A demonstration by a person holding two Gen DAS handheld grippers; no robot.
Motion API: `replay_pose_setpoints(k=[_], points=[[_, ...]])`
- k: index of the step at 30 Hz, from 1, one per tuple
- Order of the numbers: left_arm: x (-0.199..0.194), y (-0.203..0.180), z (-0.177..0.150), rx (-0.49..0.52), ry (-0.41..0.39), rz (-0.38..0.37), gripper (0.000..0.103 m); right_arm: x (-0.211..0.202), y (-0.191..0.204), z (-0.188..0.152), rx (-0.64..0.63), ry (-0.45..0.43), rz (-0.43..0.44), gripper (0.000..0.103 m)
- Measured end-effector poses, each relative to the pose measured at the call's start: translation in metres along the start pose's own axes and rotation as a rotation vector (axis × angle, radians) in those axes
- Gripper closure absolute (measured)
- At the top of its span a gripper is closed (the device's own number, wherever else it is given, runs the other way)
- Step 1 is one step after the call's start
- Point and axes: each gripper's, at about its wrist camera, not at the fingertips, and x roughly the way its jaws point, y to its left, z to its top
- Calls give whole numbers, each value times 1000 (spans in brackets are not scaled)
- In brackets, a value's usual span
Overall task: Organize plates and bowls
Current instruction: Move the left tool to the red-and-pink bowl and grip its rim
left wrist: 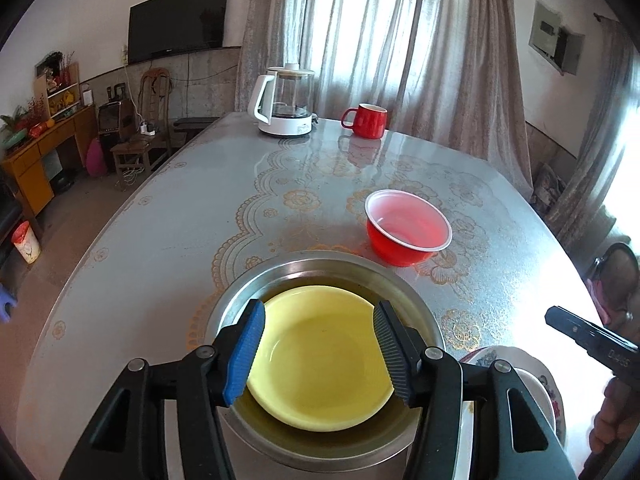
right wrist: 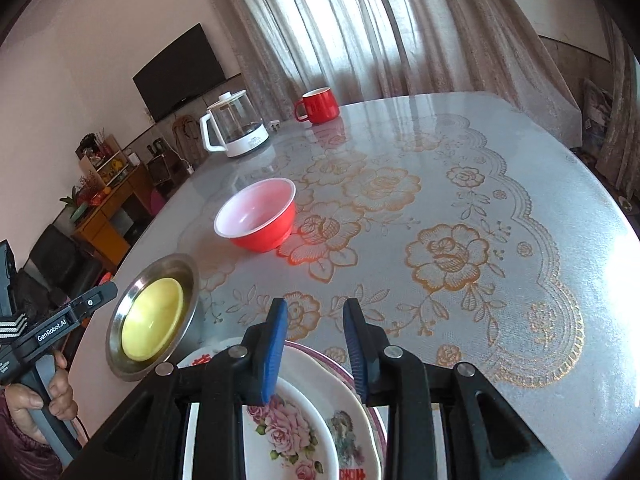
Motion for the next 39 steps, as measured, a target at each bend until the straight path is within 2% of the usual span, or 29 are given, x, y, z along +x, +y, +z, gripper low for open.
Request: replay_pose_setpoints(k=[7,11,16,24,31,39], points=[[20,-14,11,60,63,-33,46,37,21,13,-18,49,56,75],[34,-8,21,10,118,-77,46,56,28,24,9,75,77,75],[43,-6,33,-21,133,-106,49,76,30,35,68,96,104,75],[69,-15,58,-13,160,-121,68,103,27,52,147,116,85,82],[105,-22,82,-76,223,-152,69,124,20,72,217,120,74,82],[136,-27,91,-101,278,-133,69,146,19,82,232,137,53,82]])
